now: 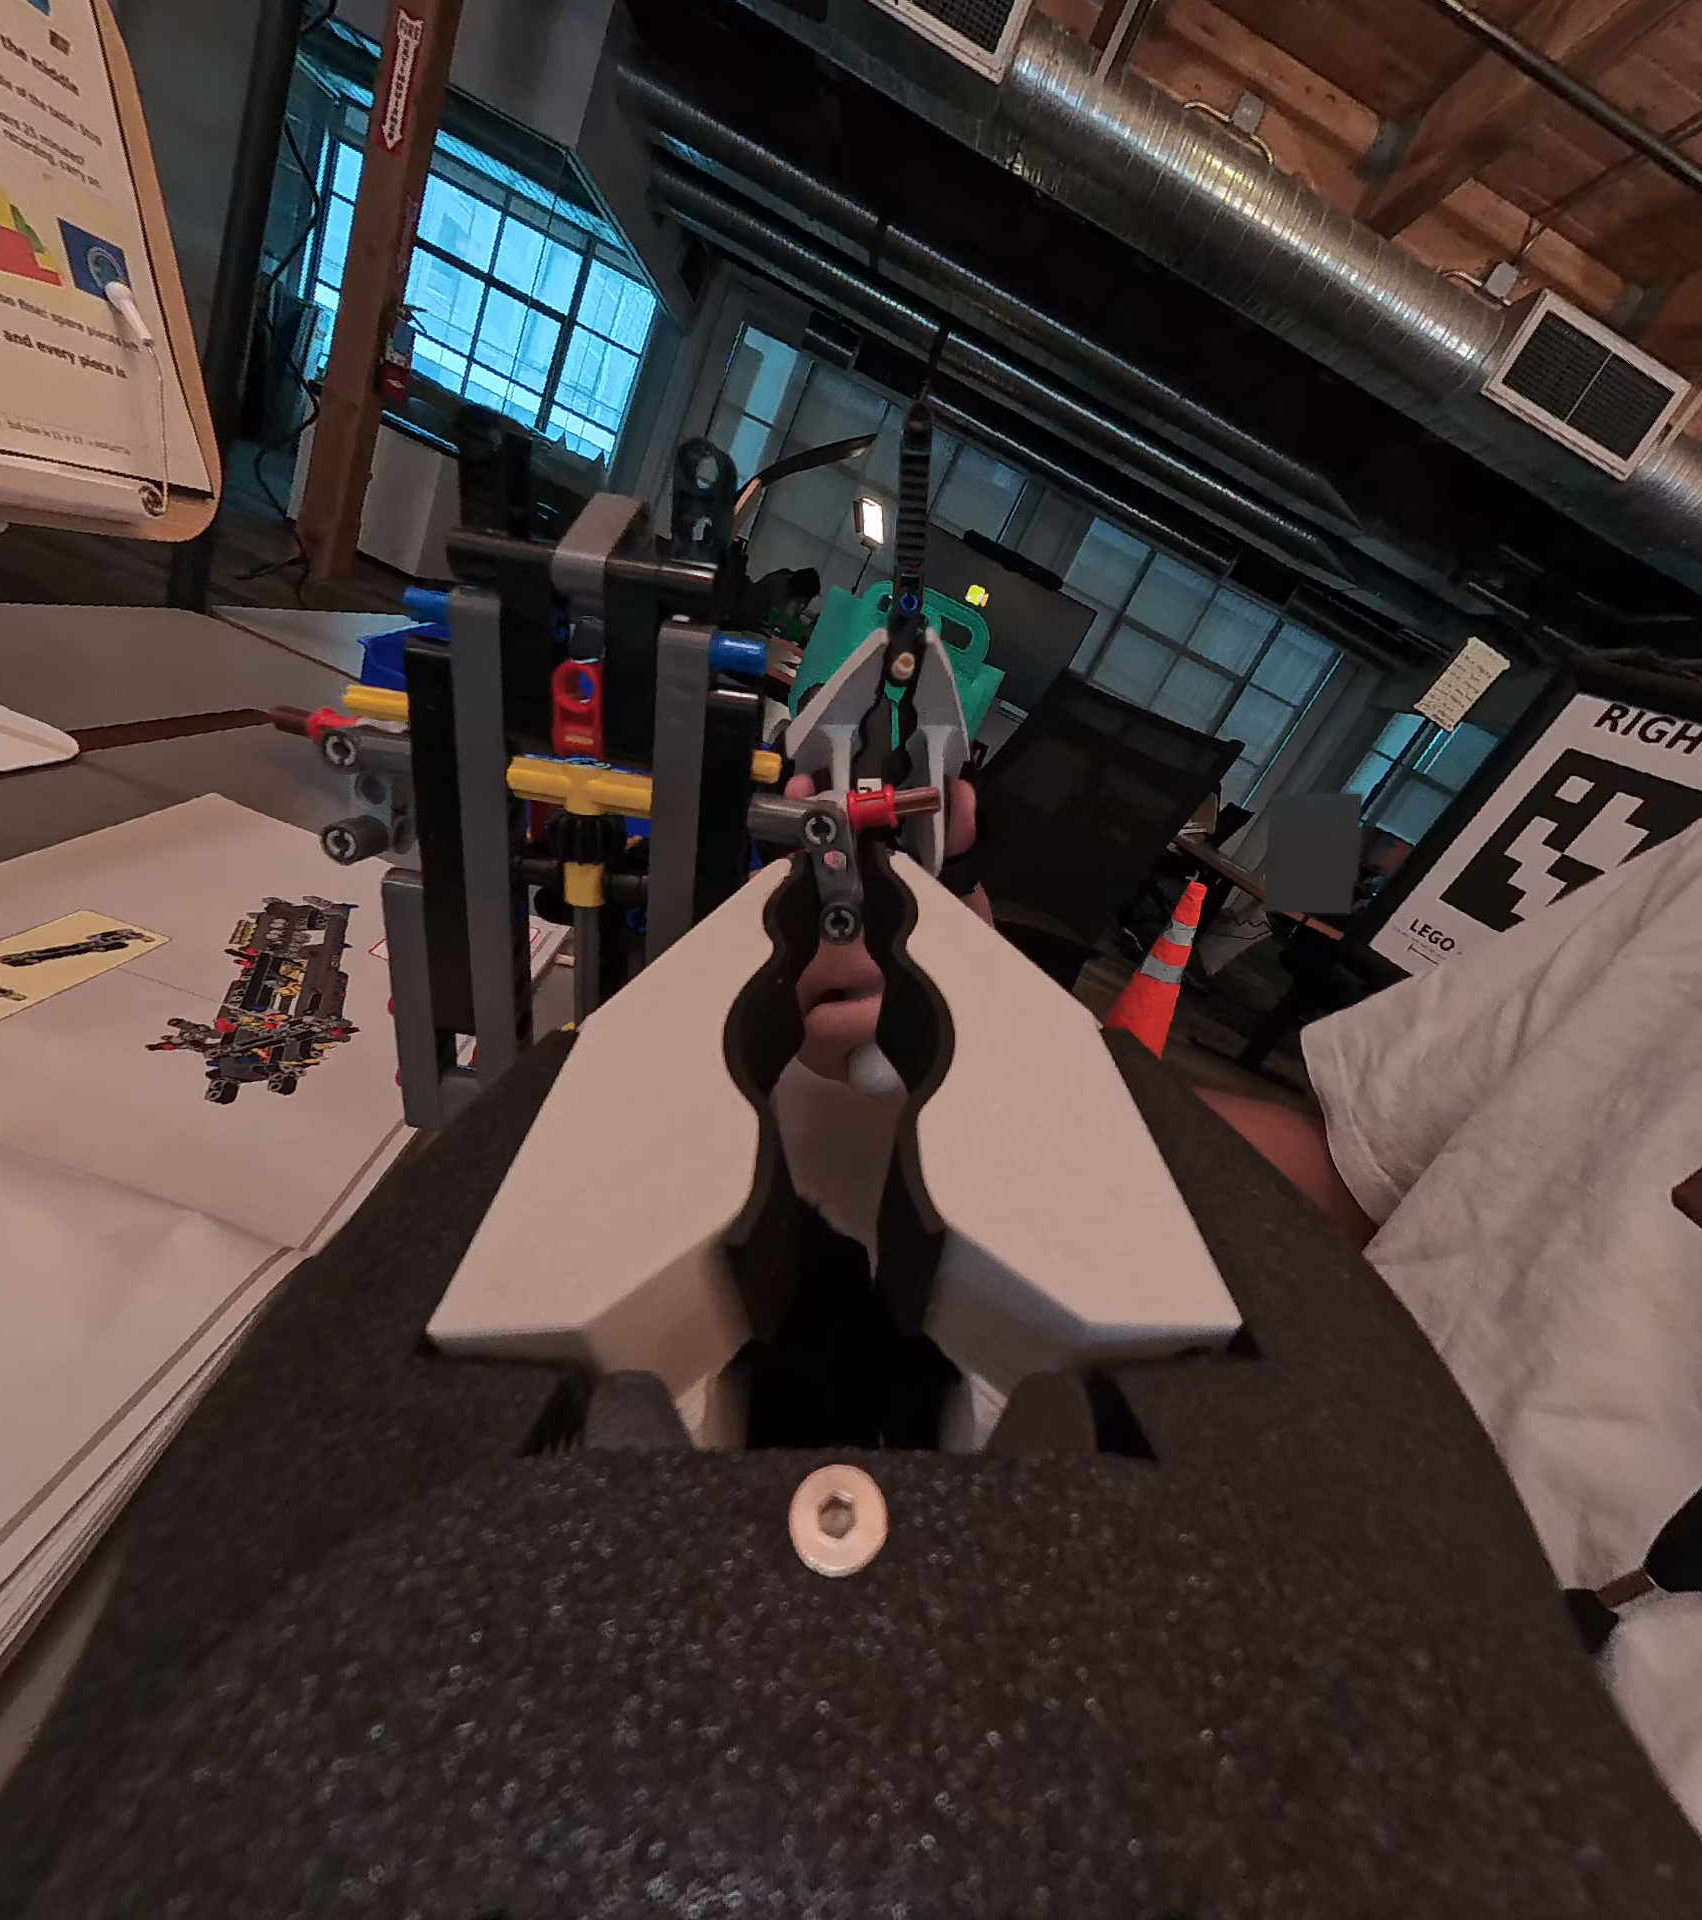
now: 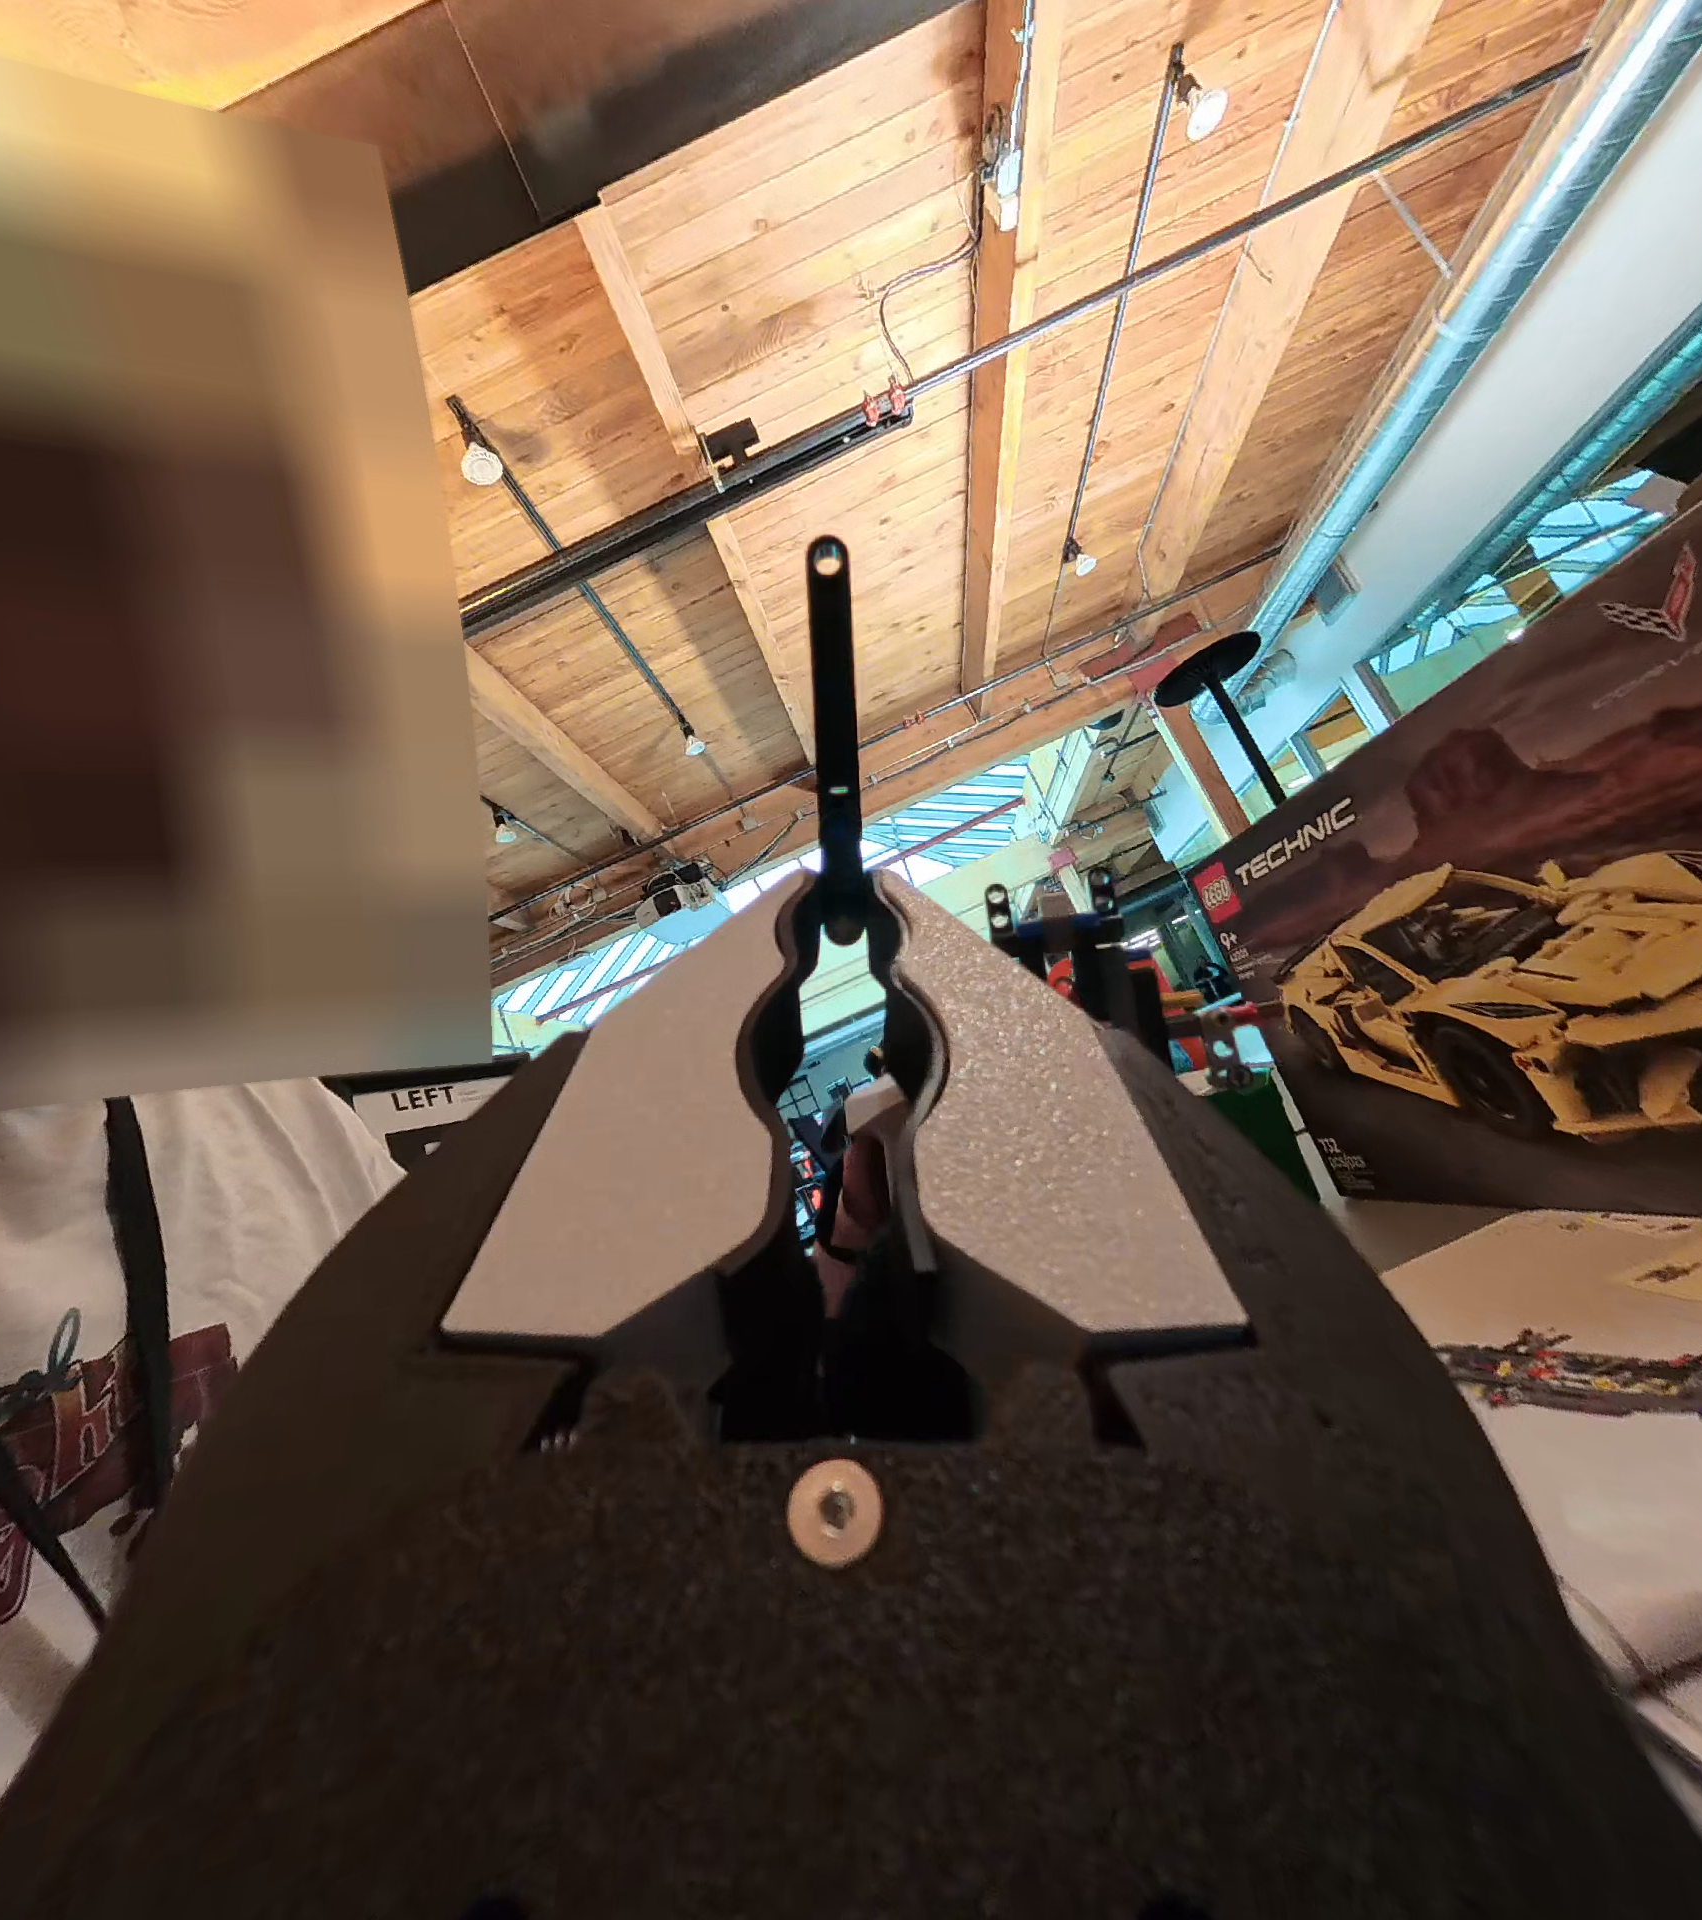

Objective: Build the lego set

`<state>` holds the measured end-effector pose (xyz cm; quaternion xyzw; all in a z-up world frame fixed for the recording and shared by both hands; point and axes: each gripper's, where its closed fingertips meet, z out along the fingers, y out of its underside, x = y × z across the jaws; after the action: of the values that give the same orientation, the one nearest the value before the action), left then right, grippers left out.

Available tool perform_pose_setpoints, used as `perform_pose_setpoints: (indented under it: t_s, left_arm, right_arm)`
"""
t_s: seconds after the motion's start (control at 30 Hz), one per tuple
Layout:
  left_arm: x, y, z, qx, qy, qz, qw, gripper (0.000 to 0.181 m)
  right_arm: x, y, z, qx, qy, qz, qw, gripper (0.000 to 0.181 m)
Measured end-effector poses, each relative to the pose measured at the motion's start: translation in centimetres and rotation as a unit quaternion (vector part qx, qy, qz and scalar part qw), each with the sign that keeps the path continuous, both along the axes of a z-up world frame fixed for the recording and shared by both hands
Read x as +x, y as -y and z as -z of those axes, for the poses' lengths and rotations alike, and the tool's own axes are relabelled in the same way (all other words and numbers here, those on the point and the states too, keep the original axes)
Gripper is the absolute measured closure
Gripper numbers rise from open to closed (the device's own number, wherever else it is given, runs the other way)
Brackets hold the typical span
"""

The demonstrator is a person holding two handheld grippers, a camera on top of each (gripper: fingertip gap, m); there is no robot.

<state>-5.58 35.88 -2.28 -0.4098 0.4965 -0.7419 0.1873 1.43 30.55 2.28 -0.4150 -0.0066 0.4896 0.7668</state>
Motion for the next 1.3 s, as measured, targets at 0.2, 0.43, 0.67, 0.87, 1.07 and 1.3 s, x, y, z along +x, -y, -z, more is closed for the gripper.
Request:
perform_pose_setpoints:
  t_s: [0.2,0.43,0.67,0.87,1.07,1.3]
  left_arm:
    - [0.0,0.0,0.0,-0.002,-0.001,0.0,1.0,0.174]
    - [0.0,0.7,0.1,0.004,0.005,0.006,1.0,0.175]
    - [0.1,1.1,0.0,-0.012,0.012,0.014,1.0,0.175]
    - [0.2,1.2,0.0,-0.012,0.016,0.017,1.0,0.174]
    - [0.2,1.1,-0.1,-0.014,0.02,0.015,1.0,0.175]
    - [0.3,1.3,0.0,-0.002,0.023,0.004,1.0,0.174]
  right_arm:
    - [0.3,0.7,-0.2,0.008,0.007,0.011,1.0,0.175]
    - [-4.1,-3.9,2.8,-0.108,0.112,0.017,0.988,0.175]
    - [-5.8,-5.1,2.8,-0.117,0.118,0.02,0.986,0.175]
    - [-6.4,-5.4,3.2,-0.127,0.094,0.01,0.987,0.175]
    - [-6.9,-5.6,3.5,-0.139,0.075,-0.012,0.987,0.175]
    - [-6.8,-5.6,3.5,-0.138,0.024,-0.025,0.99,0.175]
